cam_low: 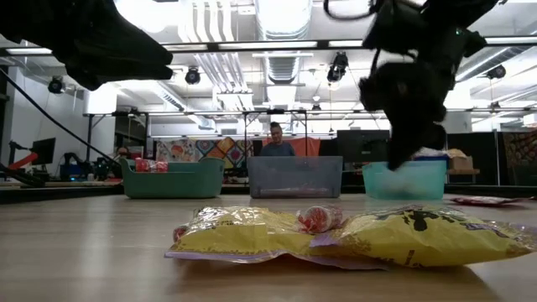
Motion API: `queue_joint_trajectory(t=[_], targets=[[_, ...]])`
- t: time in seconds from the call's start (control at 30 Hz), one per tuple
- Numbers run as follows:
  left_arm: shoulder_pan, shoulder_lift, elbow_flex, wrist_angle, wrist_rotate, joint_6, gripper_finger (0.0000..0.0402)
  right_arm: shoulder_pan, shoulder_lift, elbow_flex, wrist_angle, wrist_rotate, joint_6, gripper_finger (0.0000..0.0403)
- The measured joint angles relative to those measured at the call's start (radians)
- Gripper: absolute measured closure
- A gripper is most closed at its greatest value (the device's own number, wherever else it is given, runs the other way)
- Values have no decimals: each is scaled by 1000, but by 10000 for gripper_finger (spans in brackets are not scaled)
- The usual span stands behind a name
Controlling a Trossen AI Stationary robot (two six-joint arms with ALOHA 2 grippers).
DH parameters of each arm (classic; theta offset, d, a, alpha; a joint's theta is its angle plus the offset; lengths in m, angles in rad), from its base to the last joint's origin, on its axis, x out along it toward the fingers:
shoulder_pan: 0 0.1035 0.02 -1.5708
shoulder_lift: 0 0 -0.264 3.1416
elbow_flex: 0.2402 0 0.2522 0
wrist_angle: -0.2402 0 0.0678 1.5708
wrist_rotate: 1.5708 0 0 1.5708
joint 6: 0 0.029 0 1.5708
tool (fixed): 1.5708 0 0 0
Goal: Sort candy
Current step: Put the red candy into the green bin
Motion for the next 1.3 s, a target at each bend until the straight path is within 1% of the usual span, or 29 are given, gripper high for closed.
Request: queue_joint_trajectory(t=[0.07, 0.13, 0.27, 0.33, 0.47, 0.57, 0.73, 0.8, 0.93, 1.03, 1.13, 1.2, 1.3], targets=[[0, 0, 0, 0, 0, -2, 246, 0, 22, 2, -64, 4, 16, 394], [0, 0, 0, 1, 0, -3, 246, 0, 36, 17, -157, 30, 48, 394], [0, 0, 0, 1, 0, -3, 246, 9, 47, 54, -380, 137, 133, 394], [0, 0, 0, 3, 0, -4, 246, 11, 46, 68, -464, 169, 175, 394], [0, 0, 0, 6, -1, -4, 246, 11, 48, 70, -610, 185, 259, 394], [0, 0, 0, 8, -1, -4, 246, 11, 66, 53, -654, 194, 280, 394], [0, 0, 0, 9, -2, -4, 246, 11, 127, 41, -631, 224, 283, 394], [0, 0, 0, 12, -2, -4, 246, 11, 163, 41, -593, 239, 276, 394], [0, 0, 0, 16, -2, -4, 246, 12, 234, 45, -503, 230, 228, 394], [0, 0, 0, 19, -2, -4, 246, 36, 277, 86, -306, 189, 203, 394], [0, 0, 0, 20, -2, -4, 246, 73, 289, 130, -174, 181, 162, 394], [0, 0, 0, 21, -2, -4, 246, 97, 297, 169, -33, 181, 122, 394], [2, 0, 0, 24, -2, -3, 246, 122, 285, 227, 67, 177, 27, 394]])
